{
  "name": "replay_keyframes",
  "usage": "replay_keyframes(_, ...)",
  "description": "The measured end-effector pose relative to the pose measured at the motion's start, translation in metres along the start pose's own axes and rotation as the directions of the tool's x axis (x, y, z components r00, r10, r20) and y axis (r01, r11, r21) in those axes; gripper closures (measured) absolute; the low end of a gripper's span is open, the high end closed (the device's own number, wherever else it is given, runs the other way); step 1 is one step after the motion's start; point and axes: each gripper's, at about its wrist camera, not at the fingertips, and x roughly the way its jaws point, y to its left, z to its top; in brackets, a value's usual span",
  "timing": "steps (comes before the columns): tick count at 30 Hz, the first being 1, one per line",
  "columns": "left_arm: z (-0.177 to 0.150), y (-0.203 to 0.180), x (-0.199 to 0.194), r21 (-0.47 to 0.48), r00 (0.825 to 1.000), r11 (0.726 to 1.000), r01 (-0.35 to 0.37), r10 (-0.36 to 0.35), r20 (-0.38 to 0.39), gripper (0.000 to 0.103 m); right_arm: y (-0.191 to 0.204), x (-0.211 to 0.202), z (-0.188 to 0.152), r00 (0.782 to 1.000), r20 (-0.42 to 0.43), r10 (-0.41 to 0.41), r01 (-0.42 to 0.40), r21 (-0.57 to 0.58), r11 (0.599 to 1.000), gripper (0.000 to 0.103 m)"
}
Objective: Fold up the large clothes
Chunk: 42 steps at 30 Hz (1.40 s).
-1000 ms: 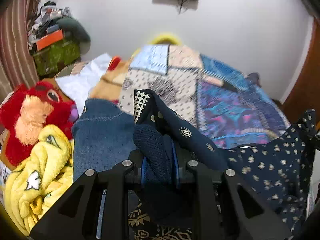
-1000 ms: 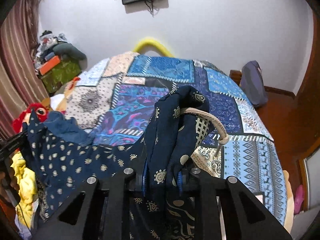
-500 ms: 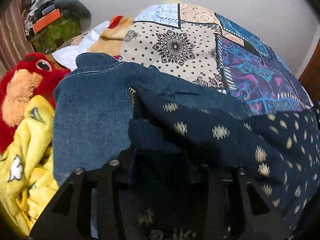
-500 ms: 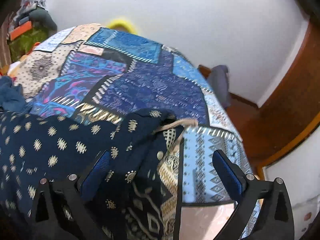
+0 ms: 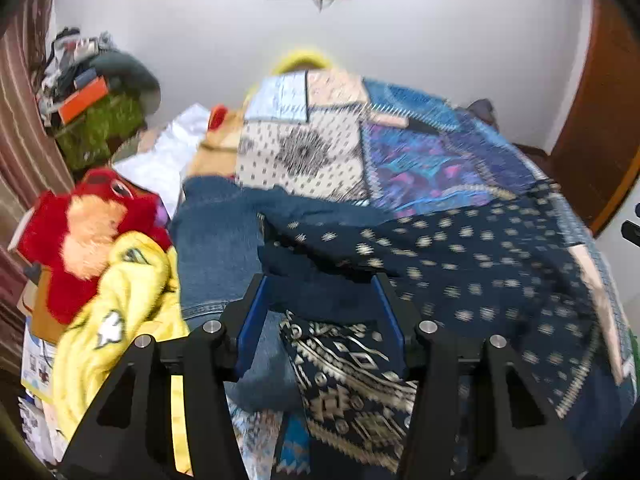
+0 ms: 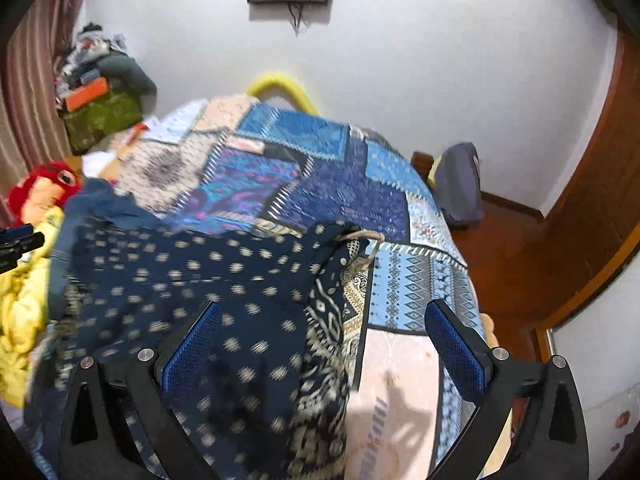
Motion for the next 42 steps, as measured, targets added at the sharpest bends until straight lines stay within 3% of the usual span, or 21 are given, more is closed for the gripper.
replay_keyframes(4,-0.006,-0.01,-0.061,0.037,0.997,0.999,0.018,-0.02,0.069,0.044,0.003,-0.058,-0.005,0.998,0.053,0.04,-0.041,0.004,0.999,0.002)
replay_keyframes(9,-0.024,-0.022,-0.107,0.093,0.995,0.995,0.02,-0.029,0.092,0.04,0.007,-0.113,-0.021,0.992,0.095,0.082,-0.082,0.001,0.997,0.002)
replay_keyframes(12,-0.044,-0.026,-0.129,0.119,0.995,0.993,0.015,-0.027,0.099,0.031,0.01,-0.136,-0.038,0.992,0.093,0.082,-0.082,-0.01,0.997,0.002)
replay_keyframes(19,-0.1,-0.021,-0.14,0.142,0.997,0.988,0.057,-0.063,0.041,0.011,0.009,-0.152,-0.102,0.992,-0.019,0.124,-0.125,-0.022,0.992,0.002)
replay_keyframes(25,-0.151,0.001,-0.114,0.03,0.986,0.989,0.142,-0.138,-0.095,0.01,0.001,-0.13,-0.162,0.978,-0.157,0.138,-0.135,0.03,0.99,0.002)
replay_keyframes(27,-0.172,0.007,-0.103,-0.016,0.974,0.985,0.171,-0.171,-0.148,0.01,-0.001,-0.12,-0.179,0.967,-0.201,0.155,-0.147,0.058,0.987,0.002)
replay_keyframes(32,-0.223,0.017,-0.064,-0.152,0.92,0.963,0.222,-0.259,-0.294,0.01,-0.007,-0.095,-0.218,0.938,-0.282,0.2,-0.159,0.164,0.974,0.002)
replay_keyframes(34,-0.239,0.02,-0.054,-0.195,0.901,0.952,0.235,-0.288,-0.324,0.01,-0.009,-0.089,-0.228,0.936,-0.296,0.19,-0.135,0.198,0.971,0.003)
replay_keyframes(36,-0.25,0.023,-0.049,-0.246,0.883,0.933,0.261,-0.334,-0.33,0.011,-0.011,-0.083,-0.235,0.922,-0.306,0.236,-0.166,0.24,0.957,0.003)
replay_keyframes(40,-0.262,0.019,-0.041,-0.297,0.836,0.896,0.33,-0.424,-0.349,0.011,-0.01,-0.077,-0.239,0.892,-0.313,0.327,-0.237,0.291,0.927,0.019)
replay_keyframes(42,-0.269,0.014,-0.035,-0.321,0.812,0.88,0.35,-0.456,-0.364,0.013,-0.006,-0.074,-0.24,0.893,-0.306,0.329,-0.247,0.279,0.928,0.025)
